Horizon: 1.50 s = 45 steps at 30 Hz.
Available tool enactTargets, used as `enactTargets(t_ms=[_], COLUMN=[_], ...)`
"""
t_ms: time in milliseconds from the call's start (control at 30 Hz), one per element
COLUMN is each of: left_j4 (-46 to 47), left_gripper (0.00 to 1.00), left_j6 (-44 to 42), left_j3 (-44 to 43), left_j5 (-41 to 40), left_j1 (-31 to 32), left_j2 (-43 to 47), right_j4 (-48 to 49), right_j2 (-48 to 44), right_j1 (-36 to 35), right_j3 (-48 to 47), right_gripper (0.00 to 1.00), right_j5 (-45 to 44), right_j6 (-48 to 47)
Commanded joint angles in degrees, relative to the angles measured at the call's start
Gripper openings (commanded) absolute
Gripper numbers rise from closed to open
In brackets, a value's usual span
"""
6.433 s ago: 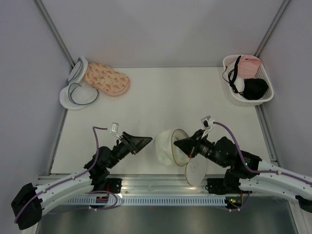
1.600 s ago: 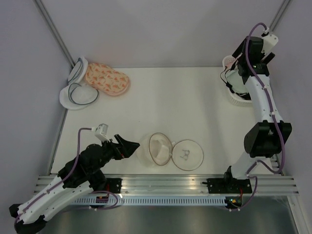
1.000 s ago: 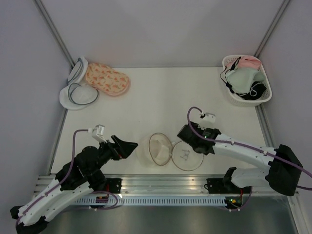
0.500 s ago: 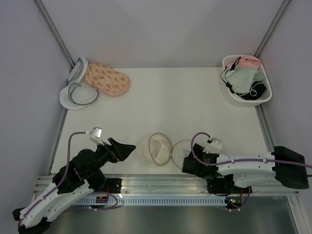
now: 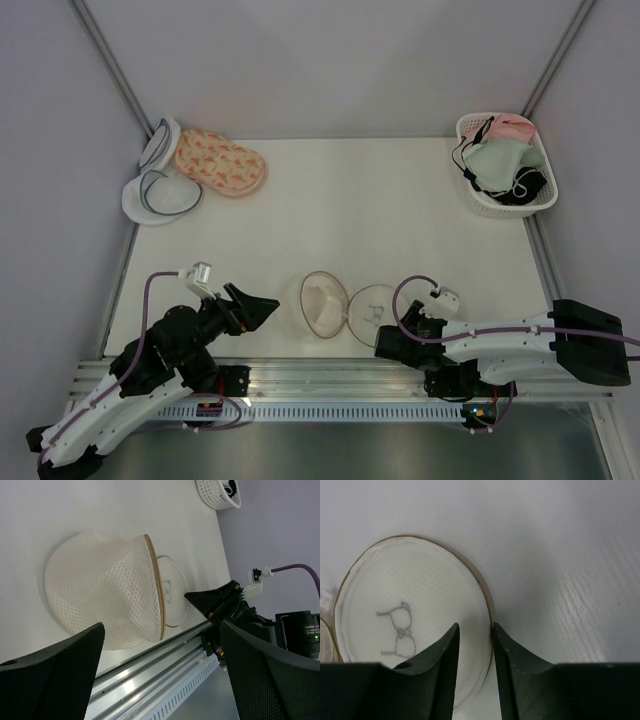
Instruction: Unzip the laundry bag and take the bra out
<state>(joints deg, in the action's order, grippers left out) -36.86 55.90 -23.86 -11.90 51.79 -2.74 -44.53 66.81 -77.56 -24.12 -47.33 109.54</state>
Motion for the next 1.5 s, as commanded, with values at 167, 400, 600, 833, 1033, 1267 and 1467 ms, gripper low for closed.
enactTargets(t_ms=[167, 400, 600, 833, 1033, 1267, 1467], left_j4=[-0.8, -2.8, -4.2, -6.0, -8.7, -12.2, -15.5], left_gripper=[0.99, 1.00, 1.00, 1.00, 1.00, 1.00, 1.00], left_j6=[2.2, 1.8, 1.2, 0.3, 0.1, 1.0, 2.1], left_j3=[0.9, -0.5, -1.7, -4.2, -6.2, -9.8, -11.6], left_j5=[0.6, -1.1, -2.2, -3.0, -3.8, -5.9, -8.7], left_j1=[0.0, 0.1, 0.1, 0.0, 0.1, 0.1, 0.1], left_j2=[1.2, 2.2, 4.0, 4.7, 5.4, 5.6, 5.7], right_j4=[1.3, -20.5, -39.0, -38.4, -22.4, -1.8, 2.4], right_j2=[3.1, -2.1, -6.0, -6.4, 9.9, 30.7, 42.3], right_j1=[-0.5, -0.5, 0.0, 7.9, 11.3, 10.2, 5.4], right_j3=[0.0, -10.8, -22.4, -36.7, -51.6, -55.2, -56.0], right_gripper=[0.03, 0.00, 0.00, 0.00, 0.01, 0.00, 0.01], right_j5=[4.2, -5.6, -15.4, -23.8, -26.0, -22.4, -20.6], right_j6=[1.8, 5.2, 3.6, -20.9, -62.1, -84.4, -85.9])
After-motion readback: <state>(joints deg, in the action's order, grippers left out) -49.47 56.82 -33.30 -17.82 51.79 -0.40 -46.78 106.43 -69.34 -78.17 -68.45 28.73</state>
